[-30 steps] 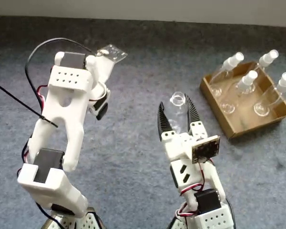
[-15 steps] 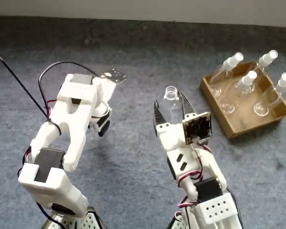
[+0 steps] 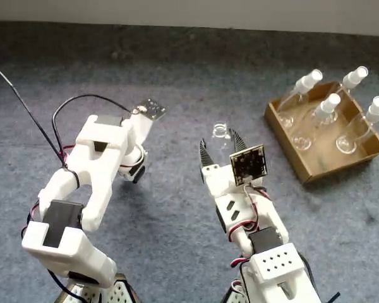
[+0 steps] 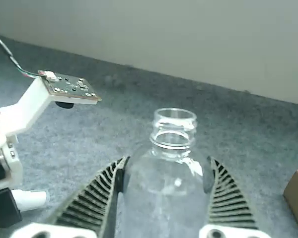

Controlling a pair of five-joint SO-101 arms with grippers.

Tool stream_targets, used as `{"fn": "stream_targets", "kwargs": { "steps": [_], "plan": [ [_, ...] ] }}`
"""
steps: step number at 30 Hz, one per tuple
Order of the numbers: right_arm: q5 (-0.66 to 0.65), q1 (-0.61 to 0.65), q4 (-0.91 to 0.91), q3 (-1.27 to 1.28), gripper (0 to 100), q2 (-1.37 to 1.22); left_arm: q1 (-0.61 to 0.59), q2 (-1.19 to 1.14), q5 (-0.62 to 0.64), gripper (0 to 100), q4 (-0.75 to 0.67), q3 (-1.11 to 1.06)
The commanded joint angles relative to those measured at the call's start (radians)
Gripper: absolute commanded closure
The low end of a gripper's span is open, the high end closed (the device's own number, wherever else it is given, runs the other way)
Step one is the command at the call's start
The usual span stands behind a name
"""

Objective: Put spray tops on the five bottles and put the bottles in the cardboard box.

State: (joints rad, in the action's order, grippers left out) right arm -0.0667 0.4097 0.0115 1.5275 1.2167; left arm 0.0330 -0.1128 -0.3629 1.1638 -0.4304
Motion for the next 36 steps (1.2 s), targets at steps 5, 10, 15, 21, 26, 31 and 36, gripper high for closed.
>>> {"fn": "stream_targets", "kwargs": {
  "steps": [5, 10, 15, 21, 26, 31, 36],
  "plan": [
    [-0.009, 0.008, -0.099, 0.022, 84.0, -0.001, -0.007, 0.025, -0.229, 99, -0.021, -0.050],
    [-0.009, 0.005, -0.091, 0.025, 84.0, -0.001, -0.004, 0.025, -0.281, 93, -0.021, -0.041],
    [-0.009, 0.008, -0.097, 0.077, 84.0, -0.001, -0.018, 0.031, -0.281, 79, -0.021, -0.041],
    [-0.009, 0.008, -0.099, 0.091, 84.0, -0.001, -0.025, 0.033, -0.281, 78, -0.023, -0.012],
    [-0.009, 0.008, -0.099, 0.093, 84.0, -0.001, -0.021, 0.027, -0.281, 78, -0.023, 0.007],
    [-0.009, 0.008, -0.099, 0.093, 84.0, -0.001, -0.024, 0.027, -0.279, 78, -0.029, 0.007],
    [-0.009, 0.008, -0.099, 0.093, 84.0, -0.001, -0.015, 0.027, -0.278, 78, -0.031, 0.007]
  ]
}}
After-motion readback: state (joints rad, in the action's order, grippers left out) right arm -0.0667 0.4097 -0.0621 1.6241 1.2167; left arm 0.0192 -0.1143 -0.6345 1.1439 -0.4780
